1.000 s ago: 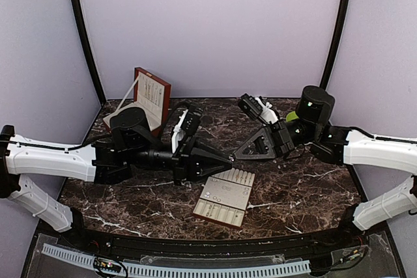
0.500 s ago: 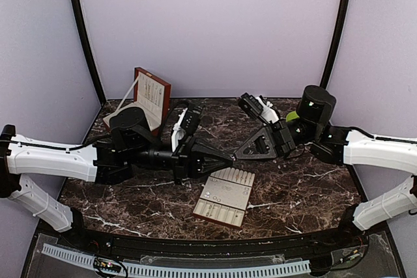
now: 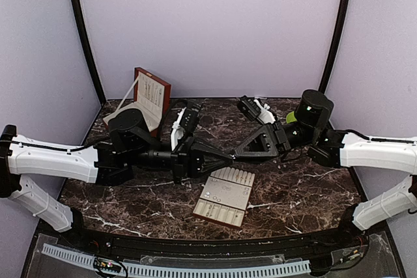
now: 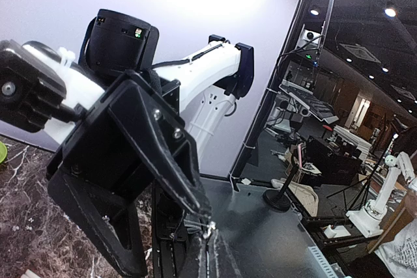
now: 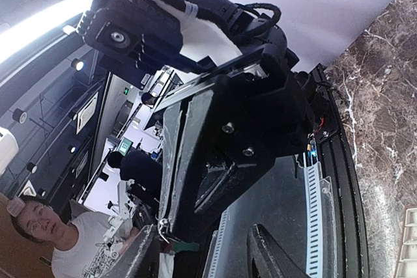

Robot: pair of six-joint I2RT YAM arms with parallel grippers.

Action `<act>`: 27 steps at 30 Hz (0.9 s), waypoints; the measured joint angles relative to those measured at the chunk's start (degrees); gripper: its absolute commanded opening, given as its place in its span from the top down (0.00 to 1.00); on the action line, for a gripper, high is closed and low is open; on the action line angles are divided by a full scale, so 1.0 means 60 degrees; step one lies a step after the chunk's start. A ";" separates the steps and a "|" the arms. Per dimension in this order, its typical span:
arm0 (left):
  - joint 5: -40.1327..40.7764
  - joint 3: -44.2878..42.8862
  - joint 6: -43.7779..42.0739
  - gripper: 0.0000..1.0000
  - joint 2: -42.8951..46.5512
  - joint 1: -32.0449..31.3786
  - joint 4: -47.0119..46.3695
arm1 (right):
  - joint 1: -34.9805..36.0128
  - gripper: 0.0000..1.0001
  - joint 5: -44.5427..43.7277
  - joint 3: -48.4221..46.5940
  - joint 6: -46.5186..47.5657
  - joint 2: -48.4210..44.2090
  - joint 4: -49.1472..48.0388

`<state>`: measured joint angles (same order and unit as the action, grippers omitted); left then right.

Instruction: Organize the mixed jewelry

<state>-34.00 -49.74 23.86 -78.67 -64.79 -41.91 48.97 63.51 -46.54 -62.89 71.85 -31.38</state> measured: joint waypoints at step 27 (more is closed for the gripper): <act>0.1129 0.1366 0.3268 1.00 -0.0382 0.1738 0.3096 | -0.1727 0.24 -0.5439 0.0710 0.2160 -0.1515 0.5887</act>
<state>-27.22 -41.54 43.46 -80.97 -54.37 -23.33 38.61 30.87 -42.28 -49.93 62.76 3.95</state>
